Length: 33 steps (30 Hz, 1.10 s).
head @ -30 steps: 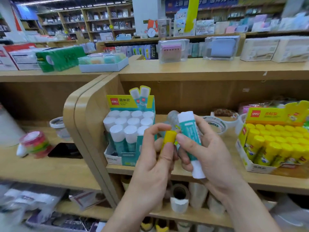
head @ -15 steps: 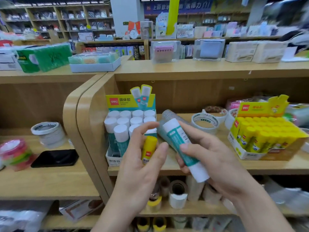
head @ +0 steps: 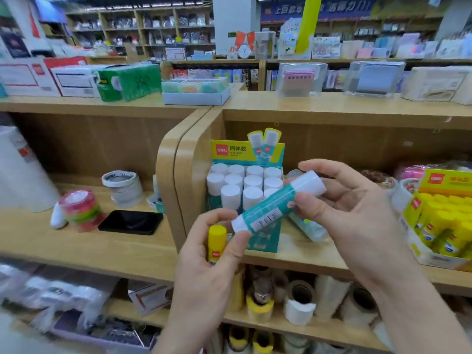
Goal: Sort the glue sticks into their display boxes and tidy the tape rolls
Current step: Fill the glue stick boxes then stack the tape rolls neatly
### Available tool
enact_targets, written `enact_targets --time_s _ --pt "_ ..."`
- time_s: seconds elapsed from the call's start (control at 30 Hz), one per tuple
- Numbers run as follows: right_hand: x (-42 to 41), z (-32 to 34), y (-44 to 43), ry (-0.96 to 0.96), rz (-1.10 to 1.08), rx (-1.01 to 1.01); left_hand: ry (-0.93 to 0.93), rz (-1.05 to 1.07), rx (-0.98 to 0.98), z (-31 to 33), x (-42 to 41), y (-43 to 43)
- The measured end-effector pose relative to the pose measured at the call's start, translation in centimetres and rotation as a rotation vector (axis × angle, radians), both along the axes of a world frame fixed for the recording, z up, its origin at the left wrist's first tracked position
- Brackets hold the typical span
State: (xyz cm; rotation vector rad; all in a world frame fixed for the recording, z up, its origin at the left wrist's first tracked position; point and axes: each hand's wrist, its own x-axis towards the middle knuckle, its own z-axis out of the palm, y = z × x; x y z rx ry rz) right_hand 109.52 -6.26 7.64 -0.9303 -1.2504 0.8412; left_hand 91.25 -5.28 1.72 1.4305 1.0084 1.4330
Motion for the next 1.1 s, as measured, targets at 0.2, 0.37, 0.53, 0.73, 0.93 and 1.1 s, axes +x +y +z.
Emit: enact_targets --time_s 0.2,0.37,0.53,0.73,0.93,1.1 --pt "-2.3 2.6 2.6 -0.105 -0.099 0.196 0.8 0.239 0.233 -4.0 -1.2 1.4" --pt "-4.9 2.2 5.3 -0.483 -0.156 0.295 0.899 0.182 0.246 -5.3 -1.0 1.4" --pt "-6.4 0.6 6.8 -0.812 -0.126 0.393 0.924 0.206 0.264 -5.3 -1.4 1.3" --pt "-7.2 -0.3 7.0 -1.088 -0.088 0.311 0.921 0.281 0.233 -5.0 -2.2 1.3" --pt "-7.3 -0.4 7.3 -1.286 -0.194 0.3 0.925 0.286 0.23 -4.8 -2.3 1.6" --pt "-6.8 -0.8 7.7 -1.322 -0.305 0.451 0.903 0.309 0.26 -4.4 -2.5 1.8"
